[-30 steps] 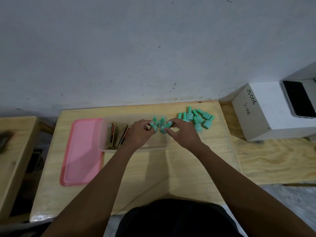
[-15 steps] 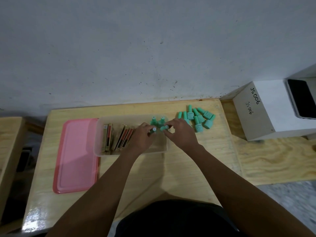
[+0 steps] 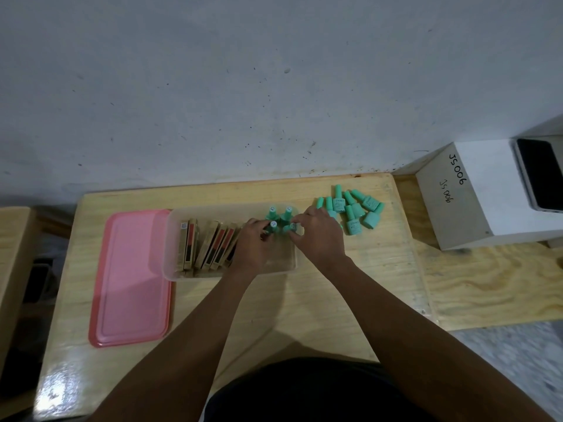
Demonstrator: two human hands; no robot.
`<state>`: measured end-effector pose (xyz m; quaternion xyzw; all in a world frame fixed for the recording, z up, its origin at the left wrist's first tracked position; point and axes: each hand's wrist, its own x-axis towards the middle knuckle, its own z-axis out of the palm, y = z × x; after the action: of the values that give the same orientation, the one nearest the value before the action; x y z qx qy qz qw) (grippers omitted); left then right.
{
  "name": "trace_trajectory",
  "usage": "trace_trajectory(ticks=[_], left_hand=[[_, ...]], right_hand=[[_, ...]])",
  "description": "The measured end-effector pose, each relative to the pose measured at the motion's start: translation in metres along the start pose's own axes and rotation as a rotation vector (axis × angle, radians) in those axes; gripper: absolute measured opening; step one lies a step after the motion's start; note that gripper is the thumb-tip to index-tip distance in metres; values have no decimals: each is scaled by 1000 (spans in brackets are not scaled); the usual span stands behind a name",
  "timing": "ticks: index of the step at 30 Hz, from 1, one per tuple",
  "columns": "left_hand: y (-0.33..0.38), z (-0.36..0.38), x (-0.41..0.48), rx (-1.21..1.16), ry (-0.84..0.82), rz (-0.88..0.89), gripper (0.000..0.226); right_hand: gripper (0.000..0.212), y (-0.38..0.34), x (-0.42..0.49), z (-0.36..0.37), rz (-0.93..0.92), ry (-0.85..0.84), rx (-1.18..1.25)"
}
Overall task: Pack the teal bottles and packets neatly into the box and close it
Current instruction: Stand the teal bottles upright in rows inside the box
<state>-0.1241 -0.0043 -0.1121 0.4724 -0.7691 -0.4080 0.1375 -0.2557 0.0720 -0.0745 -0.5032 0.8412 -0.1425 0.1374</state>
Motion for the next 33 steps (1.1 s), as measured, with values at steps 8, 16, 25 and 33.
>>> trace_trajectory(ticks=[8, 16, 25, 33], left_hand=[[0, 1, 6, -10, 41, -42, 28], [0, 0, 7, -21, 57, -11, 32], [11, -2, -1, -56, 154, 43, 26], [17, -6, 6, -47, 162, 37, 18]], right_hand=[[28, 3, 2, -3, -18, -11, 18], [27, 1, 8, -3, -19, 8, 19], [25, 3, 9, 0, -15, 61, -13], [21, 2, 9, 1, -17, 72, 19]])
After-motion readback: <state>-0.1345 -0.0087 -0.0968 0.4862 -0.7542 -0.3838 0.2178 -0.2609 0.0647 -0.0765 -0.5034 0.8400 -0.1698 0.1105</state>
